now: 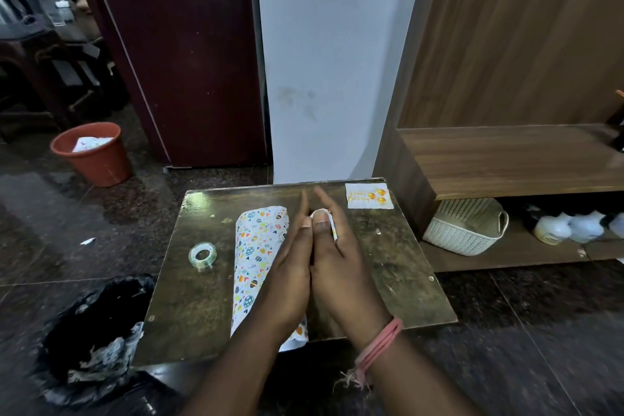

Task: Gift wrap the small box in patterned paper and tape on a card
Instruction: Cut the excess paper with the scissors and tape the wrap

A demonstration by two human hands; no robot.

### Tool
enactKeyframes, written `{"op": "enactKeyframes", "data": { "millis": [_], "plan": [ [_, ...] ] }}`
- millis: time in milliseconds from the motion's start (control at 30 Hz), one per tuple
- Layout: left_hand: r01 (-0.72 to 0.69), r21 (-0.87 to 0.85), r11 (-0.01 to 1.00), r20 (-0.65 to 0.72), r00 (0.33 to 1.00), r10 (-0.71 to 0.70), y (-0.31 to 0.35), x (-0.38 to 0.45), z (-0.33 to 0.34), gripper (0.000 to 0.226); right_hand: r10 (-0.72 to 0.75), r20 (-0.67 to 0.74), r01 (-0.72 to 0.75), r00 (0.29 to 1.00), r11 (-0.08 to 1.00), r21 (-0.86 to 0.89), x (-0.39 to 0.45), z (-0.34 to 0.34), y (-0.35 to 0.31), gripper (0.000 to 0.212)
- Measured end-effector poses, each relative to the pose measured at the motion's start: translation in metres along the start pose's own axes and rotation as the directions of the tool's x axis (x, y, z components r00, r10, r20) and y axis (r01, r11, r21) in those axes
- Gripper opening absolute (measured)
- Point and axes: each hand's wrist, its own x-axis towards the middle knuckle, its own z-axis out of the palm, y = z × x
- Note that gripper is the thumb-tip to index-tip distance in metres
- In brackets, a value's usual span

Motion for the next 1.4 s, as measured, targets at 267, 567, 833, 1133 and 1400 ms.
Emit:
{"op": "enactKeyframes", "data": {
  "millis": [267, 567, 833, 1133, 1400],
  "plan": [
    [-0.201, 0.280, 0.939, 0.217, 0.966, 0.142, -0.011, -0.018, 0.013, 0.082, 0.042, -0.264, 0.013, 0.964, 0.979, 0.205, 0.027, -0.042, -0.008, 0.031],
    [-0.316, 0.228, 0.921, -0.041, 0.942, 0.333, -0.005, -0.002, -0.007, 0.040, 0.305, -0.270, -0.205, 0.913, 0.917, 0.343, 0.054, -0.095, -0.015, 0.060],
    [-0.265, 0.268, 0.926, -0.273, 0.901, 0.336, 0.002, 0.008, -0.031, 0.026, 0.424, -0.176, -0.379, 0.888, 0.894, 0.241, 0.080, -0.112, 0.027, 0.026],
    [-0.115, 0.320, 0.941, -0.419, 0.873, 0.249, -0.013, 0.017, -0.052, 0.016, 0.302, -0.285, -0.324, 0.910, 0.946, -0.032, 0.100, -0.112, 0.033, 0.060],
    [0.227, 0.711, 0.665, -0.373, 0.924, 0.083, -0.023, 0.022, -0.049, 0.067, 0.350, -0.065, -0.319, 0.934, 0.741, -0.591, 0.106, -0.126, 0.050, 0.025]
  ]
}}
